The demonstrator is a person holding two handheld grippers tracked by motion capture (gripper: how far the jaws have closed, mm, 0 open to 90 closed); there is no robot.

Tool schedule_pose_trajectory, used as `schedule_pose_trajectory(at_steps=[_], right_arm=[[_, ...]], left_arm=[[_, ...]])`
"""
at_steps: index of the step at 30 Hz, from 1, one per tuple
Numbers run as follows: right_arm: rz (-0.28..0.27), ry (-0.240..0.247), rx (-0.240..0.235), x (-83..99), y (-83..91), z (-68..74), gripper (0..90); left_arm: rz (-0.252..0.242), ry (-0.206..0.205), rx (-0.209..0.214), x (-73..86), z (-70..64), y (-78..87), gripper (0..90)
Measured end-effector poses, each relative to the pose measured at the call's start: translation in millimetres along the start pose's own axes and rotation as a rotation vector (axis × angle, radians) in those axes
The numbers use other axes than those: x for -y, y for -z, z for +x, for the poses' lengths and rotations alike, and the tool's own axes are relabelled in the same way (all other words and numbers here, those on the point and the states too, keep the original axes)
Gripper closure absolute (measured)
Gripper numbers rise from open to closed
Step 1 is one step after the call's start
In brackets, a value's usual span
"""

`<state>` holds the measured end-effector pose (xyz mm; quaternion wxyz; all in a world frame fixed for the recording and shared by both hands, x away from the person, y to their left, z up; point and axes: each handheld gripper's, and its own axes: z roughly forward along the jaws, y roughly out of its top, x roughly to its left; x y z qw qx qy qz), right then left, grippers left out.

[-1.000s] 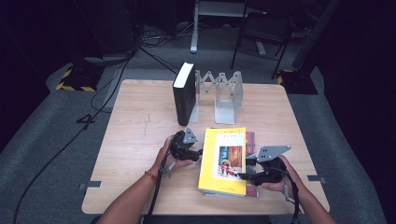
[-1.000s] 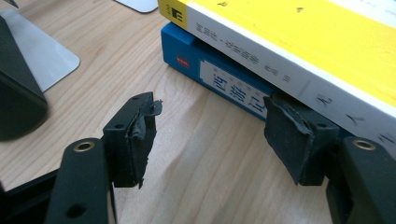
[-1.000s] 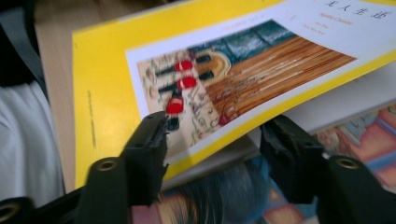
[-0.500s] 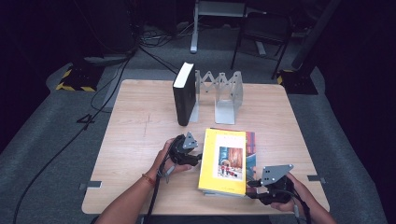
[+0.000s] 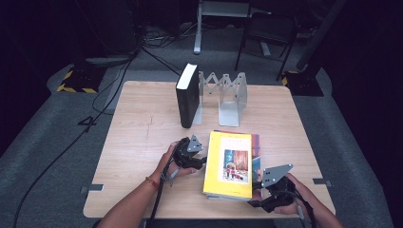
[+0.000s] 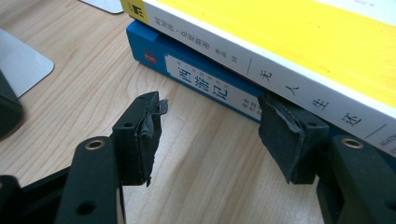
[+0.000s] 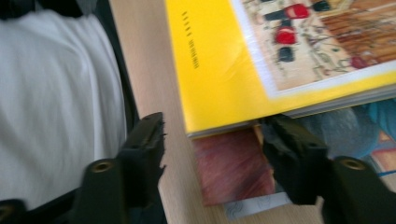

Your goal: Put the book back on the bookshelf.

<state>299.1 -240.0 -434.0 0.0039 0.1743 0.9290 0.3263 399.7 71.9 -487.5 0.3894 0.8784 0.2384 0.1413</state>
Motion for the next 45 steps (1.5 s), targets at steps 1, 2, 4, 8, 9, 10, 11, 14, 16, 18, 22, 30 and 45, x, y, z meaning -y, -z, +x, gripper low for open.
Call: schedule_pose_trajectory(at_steps=[1, 2, 4, 8, 9, 10, 11, 14, 16, 18, 22, 30, 45], right_arm=[[-0.029, -0.053, -0.021, 1.5, -0.7, -4.8, 37.4], [-0.055, -0.091, -0.036, 2.6, -0.1, -7.8, 35.9], [-0.097, -0.139, -0.041, 3.5, 1.8, -11.9, 34.5], [-0.178, -0.239, -0.052, 3.1, 5.1, -20.9, 32.3], [-0.178, -0.239, -0.052, 3.1, 5.1, -20.9, 32.3], [-0.181, -0.245, -0.045, 1.9, 4.0, -22.4, 32.8], [-0.183, -0.258, -0.040, 0.8, 2.8, -24.0, 35.2], [-0.197, -0.272, -0.006, -5.6, -2.4, -29.3, 39.1], [-0.203, -0.267, 0.013, -10.0, -6.8, -33.1, 45.0], [-0.217, -0.237, 0.020, -12.8, -12.0, -36.7, 57.1], [-0.247, -0.195, 0.021, -12.6, -13.2, -37.9, 64.3], [-0.286, -0.074, 0.065, -13.5, -7.8, -30.5, 68.8], [-0.388, 0.019, 0.277, -16.4, 10.5, -34.0, 80.0]], left_arm=[[-0.002, 0.000, 0.000, -0.1, -0.1, -0.1, 38.4], [0.001, 0.001, -0.001, -0.2, -0.4, 0.0, 38.4], [0.002, 0.000, 0.001, -0.4, -0.8, -0.1, 38.4], [0.003, -0.003, 0.004, -1.1, -2.6, -1.1, 38.3], [0.003, -0.003, 0.004, -1.1, -2.6, -1.1, 38.2], [0.004, -0.003, 0.004, -1.1, -2.3, -1.0, 38.2], [0.003, -0.001, 0.006, -1.0, -2.1, -1.1, 38.0], [0.003, -0.001, 0.006, -1.0, -2.0, -1.2, 37.7], [0.004, 0.003, 0.004, -1.0, -1.7, -1.5, 37.3], [0.001, 0.008, 0.006, -0.7, -0.5, -2.3, 36.8], [-0.013, 0.028, -0.008, -1.5, 1.8, -3.9, 37.1], [-0.068, 0.052, -0.016, -9.9, 9.0, -0.9, 41.9], [-0.171, 0.041, 0.007, -59.5, 23.0, 31.3, 63.4]])
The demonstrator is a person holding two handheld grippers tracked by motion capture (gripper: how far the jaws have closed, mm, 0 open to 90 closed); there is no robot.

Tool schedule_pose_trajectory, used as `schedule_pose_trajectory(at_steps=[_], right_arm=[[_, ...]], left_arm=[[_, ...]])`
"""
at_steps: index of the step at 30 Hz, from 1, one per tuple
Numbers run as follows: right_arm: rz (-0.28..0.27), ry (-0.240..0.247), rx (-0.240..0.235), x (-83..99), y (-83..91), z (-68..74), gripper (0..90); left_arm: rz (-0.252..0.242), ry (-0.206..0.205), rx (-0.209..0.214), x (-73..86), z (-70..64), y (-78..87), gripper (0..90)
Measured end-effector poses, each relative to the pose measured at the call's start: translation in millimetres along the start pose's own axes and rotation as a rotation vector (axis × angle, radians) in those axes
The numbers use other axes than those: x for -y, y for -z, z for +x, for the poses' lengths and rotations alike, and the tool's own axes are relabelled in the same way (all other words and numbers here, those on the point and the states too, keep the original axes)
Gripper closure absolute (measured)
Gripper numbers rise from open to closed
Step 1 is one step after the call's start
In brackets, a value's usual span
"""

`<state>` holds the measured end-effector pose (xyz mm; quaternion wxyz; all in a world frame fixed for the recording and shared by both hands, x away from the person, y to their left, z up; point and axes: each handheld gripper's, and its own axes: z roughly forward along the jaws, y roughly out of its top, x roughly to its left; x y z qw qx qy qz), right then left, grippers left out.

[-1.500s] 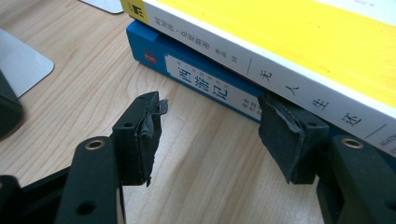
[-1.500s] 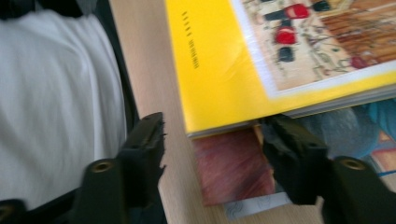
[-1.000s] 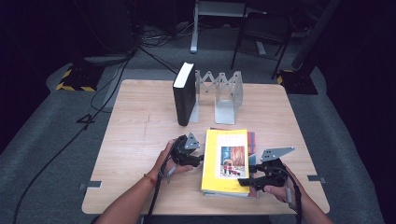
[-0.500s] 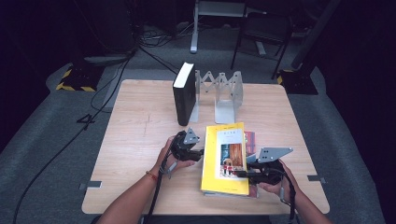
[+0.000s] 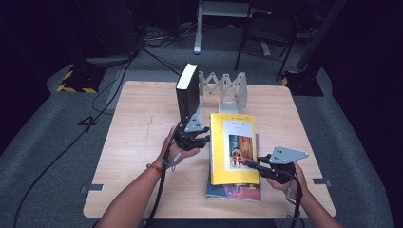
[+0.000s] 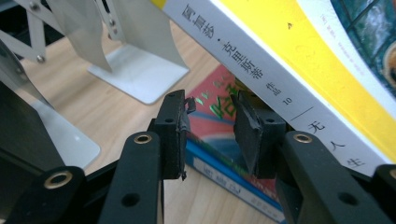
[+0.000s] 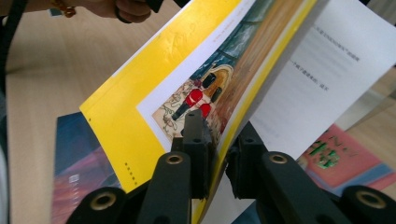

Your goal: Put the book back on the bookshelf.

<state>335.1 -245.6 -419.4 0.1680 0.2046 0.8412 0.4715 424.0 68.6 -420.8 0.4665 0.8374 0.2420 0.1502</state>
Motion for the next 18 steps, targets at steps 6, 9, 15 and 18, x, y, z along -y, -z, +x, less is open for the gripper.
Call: schedule_pose_trajectory(at_steps=[6, 9, 15, 18], right_arm=[[-0.055, 0.046, 0.078, -3.9, 0.3, -8.1, 83.2], [-0.088, 0.074, 0.107, -3.8, -0.2, -10.9, 84.6], [-0.119, 0.100, 0.100, 4.8, 7.2, -3.7, 85.3], [-0.128, 0.117, 0.100, 8.6, 10.8, 3.8, 85.7]], left_arm=[[-0.042, 0.008, -0.013, -23.1, 3.9, 7.6, 63.4], [-0.073, -0.004, -0.024, -33.8, 3.6, 11.8, 64.1], [-0.124, 0.003, 0.024, -34.7, -2.8, 19.8, 59.8], [-0.126, 0.000, 0.038, -32.0, -5.7, 23.6, 51.1]])
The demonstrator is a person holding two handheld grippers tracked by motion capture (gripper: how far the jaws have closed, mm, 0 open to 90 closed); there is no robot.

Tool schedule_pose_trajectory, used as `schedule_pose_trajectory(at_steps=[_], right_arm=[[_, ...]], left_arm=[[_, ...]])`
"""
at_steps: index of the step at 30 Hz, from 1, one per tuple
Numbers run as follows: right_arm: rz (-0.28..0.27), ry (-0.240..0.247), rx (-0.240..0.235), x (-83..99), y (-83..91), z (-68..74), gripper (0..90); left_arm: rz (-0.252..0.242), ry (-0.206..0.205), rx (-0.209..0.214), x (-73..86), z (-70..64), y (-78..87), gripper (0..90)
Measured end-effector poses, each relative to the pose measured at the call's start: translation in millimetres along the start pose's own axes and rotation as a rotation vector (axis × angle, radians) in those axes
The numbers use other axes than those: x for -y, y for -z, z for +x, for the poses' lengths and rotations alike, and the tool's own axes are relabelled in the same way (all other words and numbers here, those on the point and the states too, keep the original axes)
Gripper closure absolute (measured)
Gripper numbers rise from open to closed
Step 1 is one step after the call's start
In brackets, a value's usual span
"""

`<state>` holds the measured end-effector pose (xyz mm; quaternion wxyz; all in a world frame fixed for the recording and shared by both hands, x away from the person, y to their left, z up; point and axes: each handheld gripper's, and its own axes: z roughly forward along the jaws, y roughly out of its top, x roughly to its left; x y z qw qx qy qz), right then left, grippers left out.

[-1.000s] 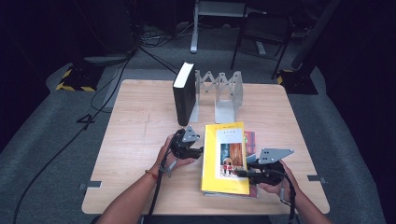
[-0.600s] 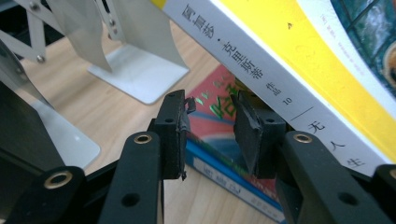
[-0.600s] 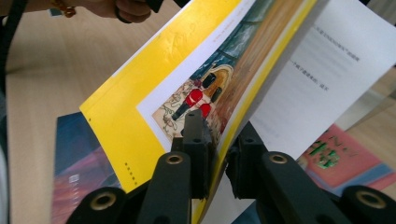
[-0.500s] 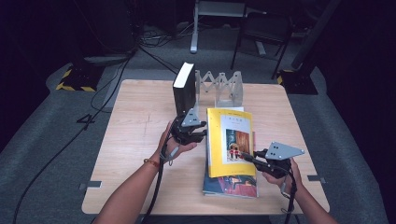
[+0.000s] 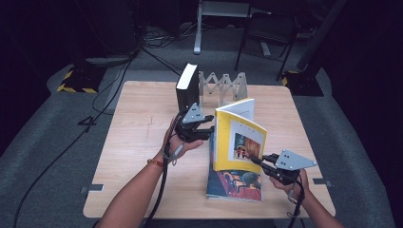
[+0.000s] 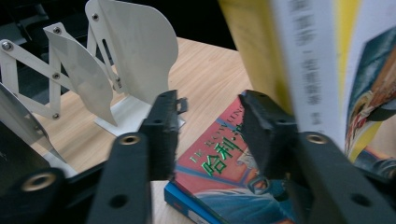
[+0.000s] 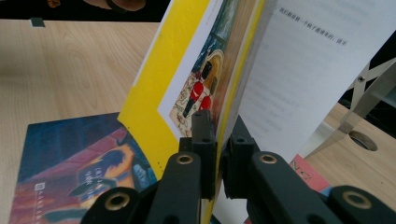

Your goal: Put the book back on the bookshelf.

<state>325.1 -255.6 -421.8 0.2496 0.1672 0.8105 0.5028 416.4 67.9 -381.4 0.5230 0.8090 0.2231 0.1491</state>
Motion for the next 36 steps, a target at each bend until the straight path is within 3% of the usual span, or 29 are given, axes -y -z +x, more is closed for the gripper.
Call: schedule_pose_trajectory(at_steps=[4, 9, 14, 20, 24, 30, 36], right_arm=[[0.013, 0.026, -0.002, 3.0, 4.0, 5.9, 85.8], [0.016, 0.032, -0.005, 4.7, 6.4, 8.4, 85.8], [0.015, 0.037, -0.006, 5.5, 7.0, 9.2, 85.8], [0.013, 0.031, -0.003, 6.3, 7.6, 11.1, 85.8], [0.014, 0.044, -0.003, 6.8, 8.1, 11.5, 85.7], [0.013, 0.048, -0.009, 7.9, 9.0, 12.1, 85.6], [0.011, 0.052, -0.009, 7.7, 9.7, 13.1, 85.3]], left_arm=[[0.018, -0.037, 0.001, 4.3, -7.2, 4.5, 41.9], [0.076, -0.070, 0.006, 26.4, -20.2, 16.5, 35.9], [0.101, -0.057, 0.068, 46.5, -27.4, 18.8, 33.4], [0.168, -0.076, 0.132, 67.4, -48.0, 4.7, 30.0], [0.178, -0.071, 0.147, 68.3, -54.5, -5.4, 30.3], [0.153, -0.075, 0.159, 59.6, -61.0, -19.8, 40.7], [0.047, -0.092, 0.152, 33.3, -63.5, -18.8, 51.1]])
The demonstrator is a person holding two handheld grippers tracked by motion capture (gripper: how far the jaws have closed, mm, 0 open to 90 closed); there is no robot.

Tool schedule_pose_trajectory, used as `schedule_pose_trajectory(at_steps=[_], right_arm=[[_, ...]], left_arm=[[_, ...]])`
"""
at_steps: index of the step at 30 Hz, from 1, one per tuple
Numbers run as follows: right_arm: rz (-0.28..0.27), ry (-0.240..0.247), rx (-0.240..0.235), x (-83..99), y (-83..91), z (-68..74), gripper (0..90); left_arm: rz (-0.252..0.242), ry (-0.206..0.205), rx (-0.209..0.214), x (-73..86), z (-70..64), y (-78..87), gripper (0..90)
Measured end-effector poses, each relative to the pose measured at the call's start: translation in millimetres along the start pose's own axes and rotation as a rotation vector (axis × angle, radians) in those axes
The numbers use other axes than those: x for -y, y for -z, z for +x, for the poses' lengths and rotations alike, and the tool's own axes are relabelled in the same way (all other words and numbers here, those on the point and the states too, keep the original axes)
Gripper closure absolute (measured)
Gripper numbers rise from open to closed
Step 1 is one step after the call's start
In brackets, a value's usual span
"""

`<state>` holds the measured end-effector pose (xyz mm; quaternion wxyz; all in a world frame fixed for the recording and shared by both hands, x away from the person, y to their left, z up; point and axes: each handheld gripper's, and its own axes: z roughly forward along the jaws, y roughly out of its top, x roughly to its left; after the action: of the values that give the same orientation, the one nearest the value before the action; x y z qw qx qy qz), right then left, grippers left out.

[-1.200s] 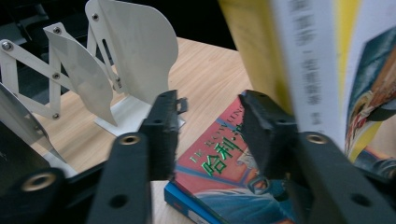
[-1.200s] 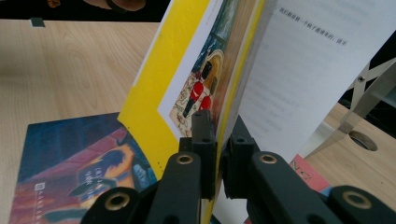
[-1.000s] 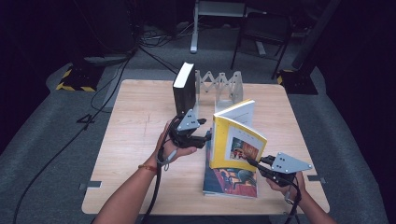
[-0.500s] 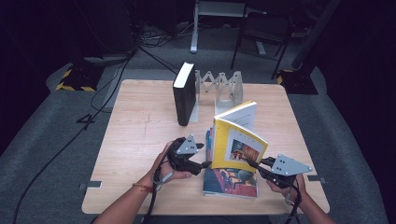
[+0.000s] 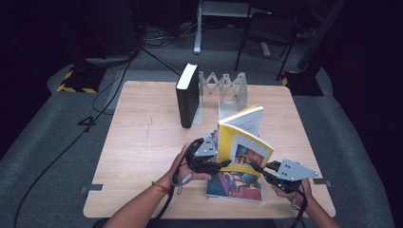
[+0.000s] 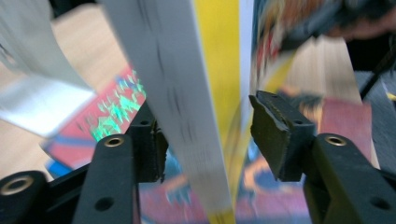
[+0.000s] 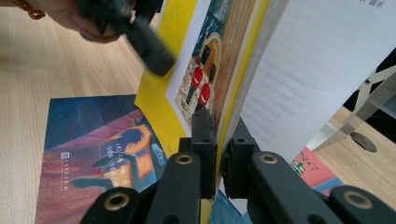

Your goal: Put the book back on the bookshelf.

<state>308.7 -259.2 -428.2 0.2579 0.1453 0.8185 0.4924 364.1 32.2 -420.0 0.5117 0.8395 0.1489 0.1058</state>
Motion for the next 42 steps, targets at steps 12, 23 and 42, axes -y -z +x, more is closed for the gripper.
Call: schedule_pose_trajectory(at_steps=[12, 23, 42], right_arm=[[0.022, -0.002, 0.054, 0.7, -0.3, -5.1, 76.1], [-0.031, -0.127, 0.212, -5.0, 4.8, -28.5, 48.5], [-0.027, -0.106, 0.168, -10.9, -6.9, -27.3, 51.7]], left_arm=[[-0.050, -0.090, 0.019, -23.1, -2.7, 9.9, 65.7], [-0.080, -0.102, 0.010, -20.7, -8.5, 10.0, 73.5], [-0.180, -0.097, -0.018, -43.7, -10.4, 17.3, 70.6]])
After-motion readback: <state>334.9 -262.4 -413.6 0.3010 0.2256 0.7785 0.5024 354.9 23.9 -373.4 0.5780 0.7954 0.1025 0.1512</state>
